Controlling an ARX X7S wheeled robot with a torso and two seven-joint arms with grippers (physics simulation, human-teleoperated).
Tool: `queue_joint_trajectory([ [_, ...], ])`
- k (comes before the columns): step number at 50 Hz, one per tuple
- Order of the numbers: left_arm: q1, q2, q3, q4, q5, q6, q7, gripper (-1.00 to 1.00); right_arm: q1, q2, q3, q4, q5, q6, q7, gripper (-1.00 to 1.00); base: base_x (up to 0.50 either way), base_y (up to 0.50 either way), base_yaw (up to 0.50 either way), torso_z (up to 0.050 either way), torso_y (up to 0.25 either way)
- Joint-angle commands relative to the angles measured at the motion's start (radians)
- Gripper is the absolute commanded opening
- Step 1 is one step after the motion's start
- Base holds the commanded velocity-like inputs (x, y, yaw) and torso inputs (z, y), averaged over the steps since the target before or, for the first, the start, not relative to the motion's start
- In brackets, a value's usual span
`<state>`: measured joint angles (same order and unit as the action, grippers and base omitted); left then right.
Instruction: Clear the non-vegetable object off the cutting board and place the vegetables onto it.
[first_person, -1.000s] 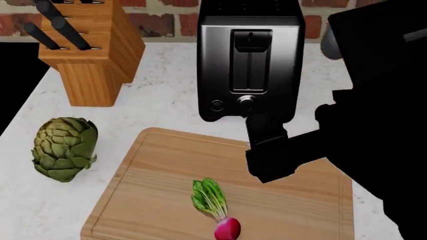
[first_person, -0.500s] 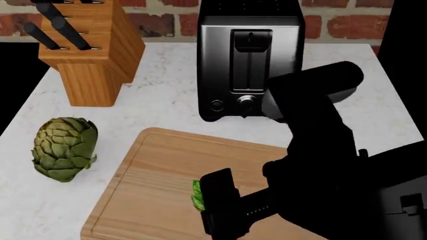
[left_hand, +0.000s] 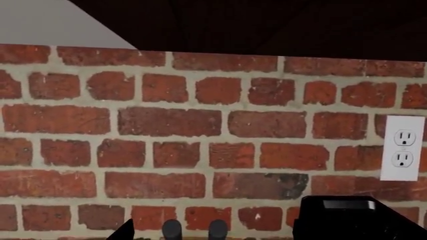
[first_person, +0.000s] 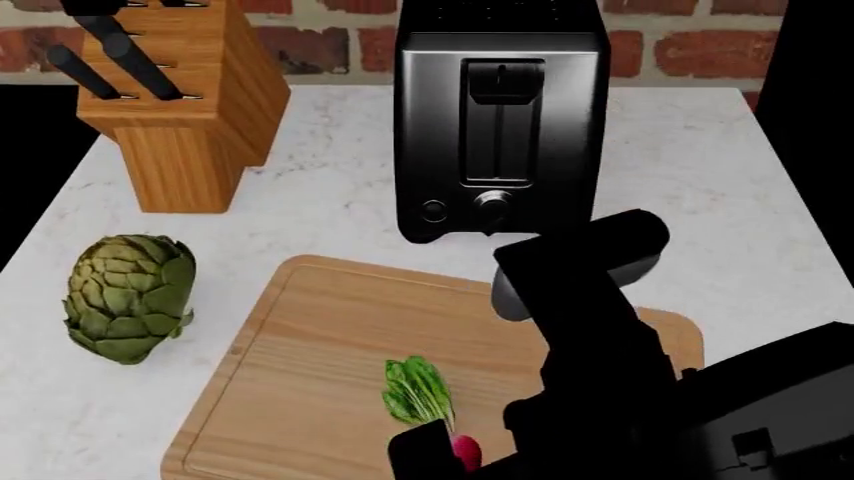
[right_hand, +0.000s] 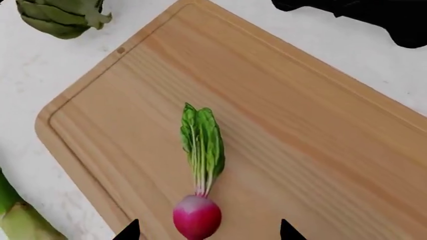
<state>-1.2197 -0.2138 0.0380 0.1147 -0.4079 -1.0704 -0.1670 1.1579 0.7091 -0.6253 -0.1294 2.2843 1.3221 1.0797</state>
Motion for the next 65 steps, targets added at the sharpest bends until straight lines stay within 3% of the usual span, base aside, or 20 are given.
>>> queue_joint_trajectory([
  [1, 0.001, -0.003, 0.001, -0.006, -0.003, 0.007, -0.004, 1.00, -0.039, -0.007, -0.004, 0.006, -0.043, 0.019, -0.043, 1.00, 0.00, 0.00, 0.00, 0.000, 0.000],
  [32, 0.014, -0.011, 0.017, -0.027, -0.007, 0.036, -0.007, 1.00, -0.056, -0.086, 0.021, 0.102, -0.284, 0.079, -0.255, 1.00, 0.00, 0.00, 0.00, 0.000, 0.000],
  [55, 0.010, -0.013, 0.015, -0.017, -0.021, 0.027, -0.019, 1.00, -0.104, -0.073, -0.006, 0.082, -0.288, 0.053, -0.268, 1.00, 0.00, 0.00, 0.00, -0.001, 0.000],
  [56, 0.011, -0.013, 0.015, -0.017, -0.021, 0.029, -0.019, 1.00, -0.101, -0.073, -0.007, 0.081, -0.285, 0.053, -0.266, -1.00, 0.01, 0.00, 0.00, 0.000, 0.000],
  [65, 0.010, -0.018, 0.011, -0.017, -0.026, 0.029, -0.023, 1.00, -0.079, -0.070, -0.034, 0.071, -0.240, 0.046, -0.231, -1.00, 0.00, 0.00, 0.00, 0.000, 0.000],
])
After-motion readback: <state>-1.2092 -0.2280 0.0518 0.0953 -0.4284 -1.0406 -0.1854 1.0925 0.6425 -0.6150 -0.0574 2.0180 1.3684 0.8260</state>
